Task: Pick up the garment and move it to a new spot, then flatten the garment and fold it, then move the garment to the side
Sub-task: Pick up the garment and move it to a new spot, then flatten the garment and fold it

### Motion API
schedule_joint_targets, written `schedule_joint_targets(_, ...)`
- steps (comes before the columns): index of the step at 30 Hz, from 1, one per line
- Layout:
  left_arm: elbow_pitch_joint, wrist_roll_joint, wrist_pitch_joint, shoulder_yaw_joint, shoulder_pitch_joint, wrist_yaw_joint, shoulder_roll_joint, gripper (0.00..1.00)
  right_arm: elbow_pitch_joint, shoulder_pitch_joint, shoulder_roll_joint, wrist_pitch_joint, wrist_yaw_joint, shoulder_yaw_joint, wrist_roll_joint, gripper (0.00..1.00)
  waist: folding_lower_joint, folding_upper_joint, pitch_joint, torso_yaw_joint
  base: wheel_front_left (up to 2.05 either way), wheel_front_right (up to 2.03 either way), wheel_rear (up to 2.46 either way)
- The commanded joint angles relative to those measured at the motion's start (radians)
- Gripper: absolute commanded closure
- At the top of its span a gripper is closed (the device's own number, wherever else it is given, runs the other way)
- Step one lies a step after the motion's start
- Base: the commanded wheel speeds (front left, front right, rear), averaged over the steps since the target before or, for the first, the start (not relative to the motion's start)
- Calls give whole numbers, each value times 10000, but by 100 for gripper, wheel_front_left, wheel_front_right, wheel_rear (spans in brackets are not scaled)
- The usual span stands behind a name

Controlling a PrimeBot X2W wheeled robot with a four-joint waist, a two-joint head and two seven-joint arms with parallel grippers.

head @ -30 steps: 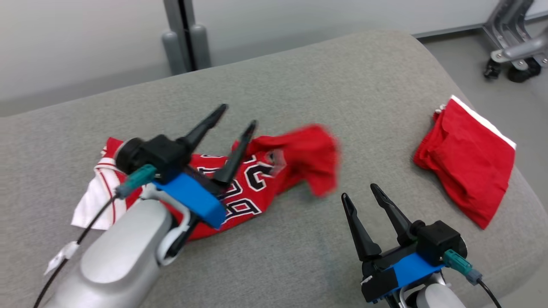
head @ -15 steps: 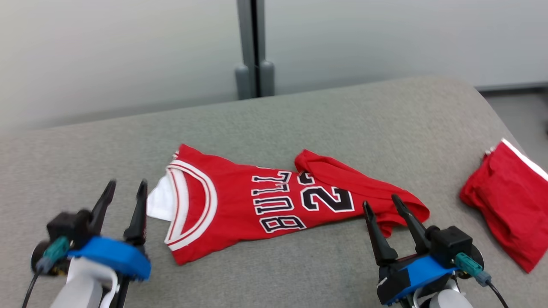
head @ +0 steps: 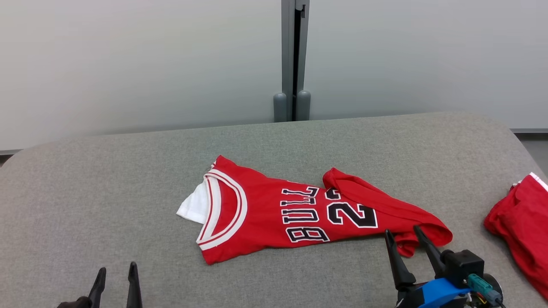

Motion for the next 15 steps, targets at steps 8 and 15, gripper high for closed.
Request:
schedule_joint_targets(8, -183, 382, -26, 214, 188, -100, -348, 0, 117, 194, -44, -9, 1, -150, -30, 0, 1, 1, -41, 124, 0, 0, 0)
schedule_joint_targets(15, -180, -72, -26, -522, -98, -77, -205, 0, 68, 22, -41, -9, 1, 5, -26, 0, 1, 1, 152, 76, 0, 0, 0)
